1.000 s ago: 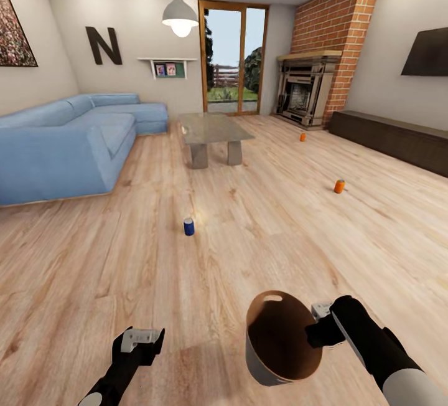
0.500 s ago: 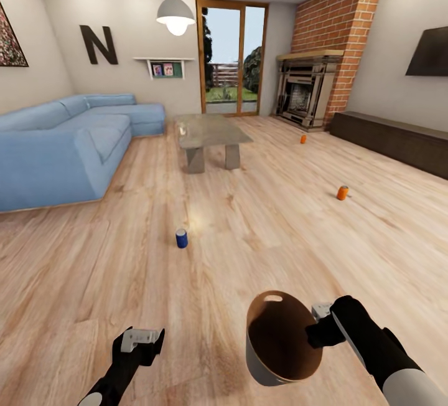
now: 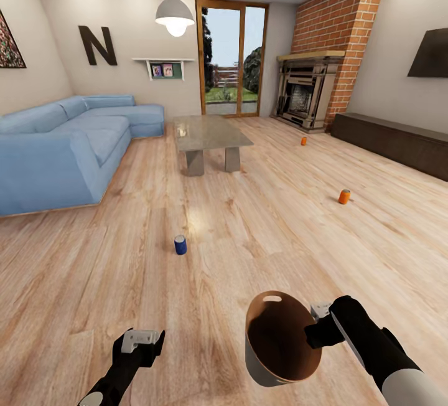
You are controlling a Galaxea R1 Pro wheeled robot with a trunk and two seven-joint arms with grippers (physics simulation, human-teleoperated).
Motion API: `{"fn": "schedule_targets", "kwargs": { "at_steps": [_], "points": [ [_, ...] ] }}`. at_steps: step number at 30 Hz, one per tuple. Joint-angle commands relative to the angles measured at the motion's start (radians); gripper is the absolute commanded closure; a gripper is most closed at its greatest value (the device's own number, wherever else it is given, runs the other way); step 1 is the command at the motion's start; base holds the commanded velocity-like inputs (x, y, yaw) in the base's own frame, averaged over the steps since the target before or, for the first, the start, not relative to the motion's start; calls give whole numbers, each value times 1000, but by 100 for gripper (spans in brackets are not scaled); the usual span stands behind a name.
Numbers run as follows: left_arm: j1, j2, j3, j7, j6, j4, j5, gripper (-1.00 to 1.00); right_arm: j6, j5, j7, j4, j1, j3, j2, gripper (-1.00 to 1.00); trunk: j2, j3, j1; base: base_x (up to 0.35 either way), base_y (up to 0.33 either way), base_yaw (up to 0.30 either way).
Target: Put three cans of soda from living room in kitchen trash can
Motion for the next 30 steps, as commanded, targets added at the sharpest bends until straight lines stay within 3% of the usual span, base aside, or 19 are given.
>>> {"fn": "schedule_targets", "kwargs": {
  "at_steps": [1, 30],
  "points": [
    [0, 0, 0, 0, 5, 0, 0, -100, 4, -21, 2, 0, 0, 0, 1, 100, 7, 3, -4, 3, 0, 0],
    [0, 0, 0, 0, 25, 0, 4, -100, 4, -18, 2, -1, 0, 2, 7, 100, 210, 94, -115, 0, 0, 0]
  ]
}}
